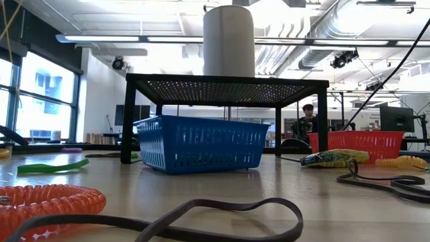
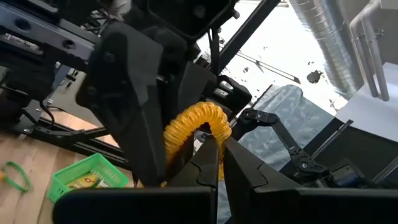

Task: Pick & Place Office Desk Supplies
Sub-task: Put the yellow spring keychain into the red bin

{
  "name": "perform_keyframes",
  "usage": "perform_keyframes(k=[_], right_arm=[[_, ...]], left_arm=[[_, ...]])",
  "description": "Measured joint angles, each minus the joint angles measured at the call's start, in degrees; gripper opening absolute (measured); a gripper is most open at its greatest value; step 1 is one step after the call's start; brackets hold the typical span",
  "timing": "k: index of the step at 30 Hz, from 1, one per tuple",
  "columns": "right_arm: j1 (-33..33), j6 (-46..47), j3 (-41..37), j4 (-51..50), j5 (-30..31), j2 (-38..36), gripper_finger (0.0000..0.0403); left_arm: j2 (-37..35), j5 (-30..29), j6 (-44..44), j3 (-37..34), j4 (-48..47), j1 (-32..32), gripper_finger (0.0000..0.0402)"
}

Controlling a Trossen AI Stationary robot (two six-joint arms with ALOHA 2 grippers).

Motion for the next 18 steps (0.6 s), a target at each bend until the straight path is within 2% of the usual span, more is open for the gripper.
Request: perform_keyframes(k=[4, 7, 11, 18], right_arm=[[0.0, 0.0, 0.0, -0.3, -0.1, 0.0, 0.0017], [0.1, 0.0, 0.0, -0.9, -0.1, 0.0, 0.0013], [0.1, 0.2, 0.0, -1.7, -0.1, 0.0, 0.0010], [1.3, 0.4, 0.0, -5.7, 1.8, -1.4, 0.0008]], left_arm=[[0.0, 0.0, 0.0, 0.0, -0.5, 0.4, 0.0008], [0.0, 0.0, 0.3, 0.0, -0.7, 0.3, 0.0032], [0.0, -0.3, 2.8, 0.0, -0.6, -0.5, 0.0083], [0.0, -5.8, 2.9, 0.0, -0.5, -1.8, 0.0172]])
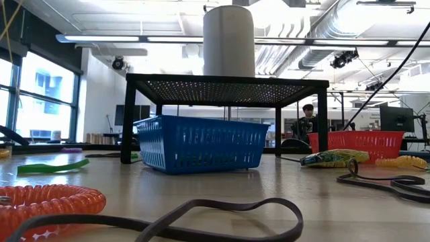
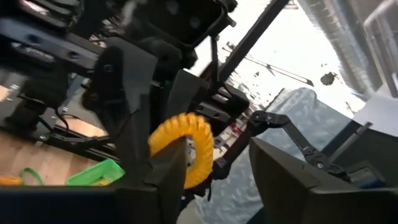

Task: Pick & Place Office Desk Supplies
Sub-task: Put the yellow spring keychain into the red bin

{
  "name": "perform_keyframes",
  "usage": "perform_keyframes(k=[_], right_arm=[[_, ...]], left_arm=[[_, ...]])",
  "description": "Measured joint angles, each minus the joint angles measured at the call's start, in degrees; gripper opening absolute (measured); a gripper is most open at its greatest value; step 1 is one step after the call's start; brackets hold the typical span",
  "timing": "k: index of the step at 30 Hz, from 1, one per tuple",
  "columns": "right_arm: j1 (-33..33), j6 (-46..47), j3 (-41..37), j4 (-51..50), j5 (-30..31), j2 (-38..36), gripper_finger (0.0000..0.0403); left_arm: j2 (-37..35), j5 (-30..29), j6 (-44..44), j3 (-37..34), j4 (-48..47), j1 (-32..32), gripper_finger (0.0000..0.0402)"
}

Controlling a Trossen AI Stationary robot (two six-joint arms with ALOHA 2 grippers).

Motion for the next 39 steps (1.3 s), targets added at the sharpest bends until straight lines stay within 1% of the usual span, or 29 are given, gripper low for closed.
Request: perform_keyframes(k=[2, 6, 9, 11, 13, 15, 16, 18, 19, 21, 23, 26, 29, 32, 34, 39], right_arm=[[0.9, 0.0, 0.0, -4.1, 2.5, -1.8, 0.0009], [3.5, 2.1, 0.1, -13.4, 9.0, -6.0, 0.0010], [6.6, 6.1, 0.1, -21.7, 15.8, -8.8, 0.0009], [8.9, 10.3, 0.1, -29.7, 20.5, -10.5, 0.0009], [11.3, 18.1, 0.1, -40.3, 25.5, -11.7, 0.0009], [12.7, 28.1, 0.1, -51.8, 28.9, -11.9, 0.0009], [13.3, 33.8, 0.1, -57.8, 29.6, -11.9, 0.0009], [14.1, 43.9, 0.0, -67.9, 29.1, -11.7, 0.0009], [14.2, 47.8, 0.0, -71.7, 28.4, -11.6, 0.0009], [13.9, 52.6, 0.0, -76.5, 27.4, -11.0, 0.0009], [13.2, 54.8, -0.1, -78.6, 27.0, -10.6, 0.0009], [11.2, 56.4, -2.1, -78.8, 26.5, -11.0, 0.0009], [6.4, 57.1, -5.8, -78.8, 24.0, -12.0, 0.0009], [1.6, 56.5, -11.3, -77.3, 21.4, -12.4, 0.0009], [-1.9, 54.0, -15.1, -73.7, 18.8, -12.5, 0.0009], [-8.7, 46.9, -24.0, -59.4, 13.6, -11.9, 0.0009]], left_arm=[[0.0, -0.4, 0.0, 0.0, -0.1, 0.5, 0.0184], [0.0, -0.4, 0.0, 0.0, -0.2, 1.4, 0.0188], [0.0, -0.4, -0.1, 0.0, -0.2, 1.9, 0.0189], [0.0, -0.4, -0.2, 0.0, -0.2, 2.1, 0.0189], [0.0, -0.4, -0.2, 0.0, -0.2, 2.1, 0.0189], [0.0, -0.3, -0.2, 0.0, -0.2, 2.1, 0.0189], [0.0, -0.2, -0.2, 0.0, -0.2, 2.0, 0.0189], [0.0, -0.2, -0.2, 0.0, -0.2, 2.0, 0.0189], [0.0, -0.2, -0.2, 0.0, -0.2, 2.0, 0.0189], [0.0, -0.2, -0.2, 0.0, -0.2, 2.0, 0.0189], [0.0, -0.2, -0.2, 0.0, -0.1, 2.0, 0.0189], [0.0, -0.1, -0.2, 0.0, -0.1, 2.0, 0.0189], [0.0, 0.1, -0.2, 0.0, -0.1, 2.0, 0.0189], [0.0, 1.4, -0.5, 0.0, -0.1, 2.0, 0.0189], [0.0, 2.0, -0.7, 0.0, -0.1, 2.0, 0.0189], [0.0, 2.0, -0.8, 0.0, -0.1, 2.0, 0.0189]])
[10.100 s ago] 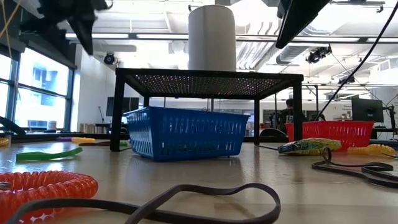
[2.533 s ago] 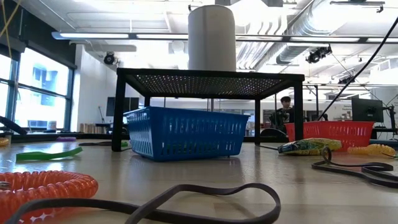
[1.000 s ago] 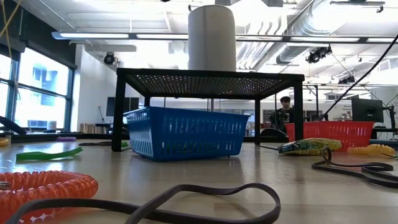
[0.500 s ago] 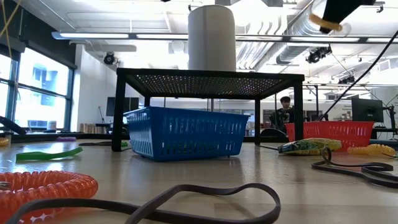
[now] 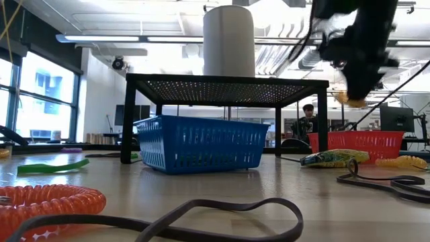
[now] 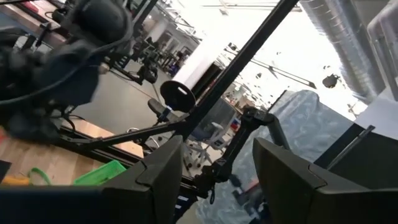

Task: Pick & Place Office Desk Supplies
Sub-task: Put the yellow spring keychain into the red bin, then put the violet rubber band into the blue bin

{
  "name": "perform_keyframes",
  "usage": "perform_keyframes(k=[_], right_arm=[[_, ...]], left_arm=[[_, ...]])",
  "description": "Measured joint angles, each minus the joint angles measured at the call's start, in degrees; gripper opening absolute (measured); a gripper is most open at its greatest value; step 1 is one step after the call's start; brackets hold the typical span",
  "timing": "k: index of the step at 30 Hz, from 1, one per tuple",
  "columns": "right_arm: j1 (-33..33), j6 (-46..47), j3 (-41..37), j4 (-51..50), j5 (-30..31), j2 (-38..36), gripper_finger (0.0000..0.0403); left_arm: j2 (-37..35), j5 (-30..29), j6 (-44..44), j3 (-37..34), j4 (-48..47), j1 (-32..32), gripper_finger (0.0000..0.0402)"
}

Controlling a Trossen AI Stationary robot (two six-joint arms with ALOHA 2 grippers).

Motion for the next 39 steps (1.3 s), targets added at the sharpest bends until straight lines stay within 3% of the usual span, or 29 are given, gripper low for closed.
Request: perform_keyframes(k=[8, 17, 23, 30, 34, 39], right_arm=[[-7.4, -0.8, -7.7, 7.0, -1.2, 0.3, 0.0021], [-10.6, -0.8, -9.1, 13.7, -1.4, 0.3, 0.0115], [-11.0, -0.9, -9.1, 14.6, 2.2, -0.1, 0.0171], [-7.9, -3.4, -7.0, 14.6, 8.0, -6.7, 0.0189], [-4.7, -4.4, -4.8, 15.8, 8.9, -12.6, 0.0188], [0.7, -6.7, -4.5, 24.9, 8.9, -19.7, 0.0189]], left_arm=[[0.0, 0.0, -0.8, 0.0, -1.4, 0.0, 0.0189], [0.0, 1.9, -2.6, 0.0, -2.7, 0.0, 0.0189], [0.0, 2.3, -2.8, 0.0, -2.8, -0.5, 0.0189], [-0.3, 2.6, -1.5, 0.0, -1.9, -1.8, 0.0189], [-1.9, 2.3, 5.3, 1.4, -4.3, -1.8, 0.0189], [-4.7, -0.7, 14.9, 7.4, -21.9, -1.8, 0.0189]])
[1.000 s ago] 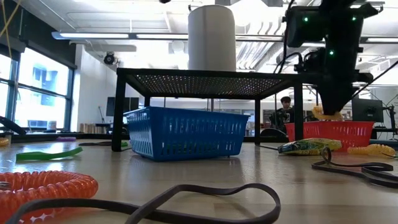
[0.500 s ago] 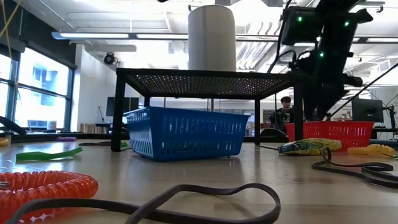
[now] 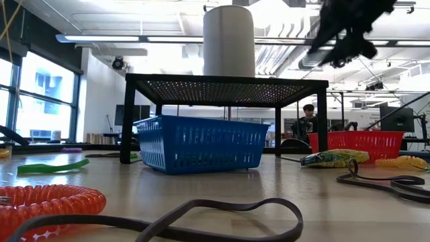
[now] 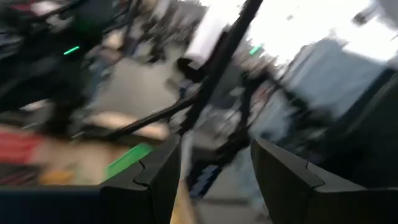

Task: Pick & Place Office Desk Supplies
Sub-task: Put the violet rubber band into the blue bin

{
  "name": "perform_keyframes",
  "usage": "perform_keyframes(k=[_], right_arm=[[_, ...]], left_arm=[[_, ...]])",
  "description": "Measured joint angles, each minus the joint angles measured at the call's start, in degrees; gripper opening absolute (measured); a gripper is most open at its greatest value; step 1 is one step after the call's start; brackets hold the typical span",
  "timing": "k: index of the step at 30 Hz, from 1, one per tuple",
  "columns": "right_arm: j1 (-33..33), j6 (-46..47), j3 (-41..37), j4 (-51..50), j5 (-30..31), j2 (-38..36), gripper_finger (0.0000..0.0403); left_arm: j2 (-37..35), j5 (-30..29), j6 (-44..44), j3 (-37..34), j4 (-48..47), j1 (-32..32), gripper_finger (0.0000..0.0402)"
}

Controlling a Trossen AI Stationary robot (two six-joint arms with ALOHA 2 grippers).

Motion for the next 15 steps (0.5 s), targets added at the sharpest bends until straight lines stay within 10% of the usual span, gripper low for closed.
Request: perform_keyframes(k=[15], right_arm=[[13.1, -3.1, 0.0, 10.5, -0.1, -2.5, 0.0190]], left_arm=[[-10.0, -27.0, 2.4, 12.0, -71.6, 0.8, 0.0189]])
